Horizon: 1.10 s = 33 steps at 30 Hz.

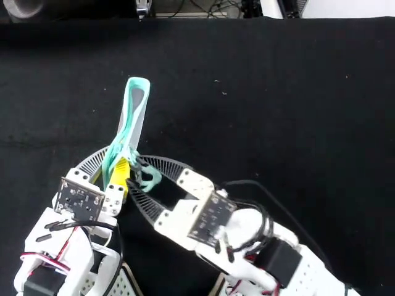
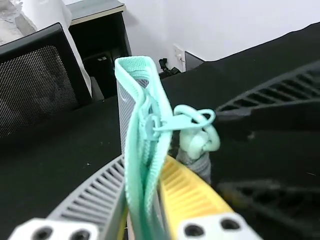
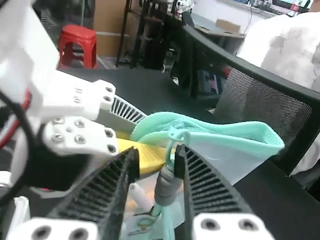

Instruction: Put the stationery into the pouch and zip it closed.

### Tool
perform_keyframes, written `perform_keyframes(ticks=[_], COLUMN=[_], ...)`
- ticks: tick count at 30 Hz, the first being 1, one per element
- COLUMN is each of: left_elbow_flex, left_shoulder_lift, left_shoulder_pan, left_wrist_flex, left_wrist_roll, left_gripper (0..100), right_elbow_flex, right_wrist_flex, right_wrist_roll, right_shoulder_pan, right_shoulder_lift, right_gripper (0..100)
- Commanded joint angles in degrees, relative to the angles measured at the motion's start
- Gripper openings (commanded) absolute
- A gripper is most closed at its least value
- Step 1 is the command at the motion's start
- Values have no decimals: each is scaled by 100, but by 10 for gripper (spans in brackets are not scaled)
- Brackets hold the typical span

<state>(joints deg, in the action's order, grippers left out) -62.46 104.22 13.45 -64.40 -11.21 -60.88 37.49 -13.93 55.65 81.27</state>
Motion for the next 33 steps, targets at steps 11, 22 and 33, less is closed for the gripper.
perform_keyframes(ticks=[11, 22, 33], left_elbow_flex=[-48, -31, -4], left_shoulder_lift=[0, 0, 0], left_shoulder_pan=[233, 242, 242], left_wrist_flex=[-26, -141, -167], left_wrist_roll=[-9, -9, -9], left_gripper=[29, 29, 29], right_elbow_flex=[13, -40, -145], right_wrist_flex=[-413, -659, -668], right_wrist_roll=[35, 35, 185], right_shoulder_pan=[-651, -1116, -1108], right_shoulder_lift=[-136, -136, -189], right_gripper=[93, 13, 129])
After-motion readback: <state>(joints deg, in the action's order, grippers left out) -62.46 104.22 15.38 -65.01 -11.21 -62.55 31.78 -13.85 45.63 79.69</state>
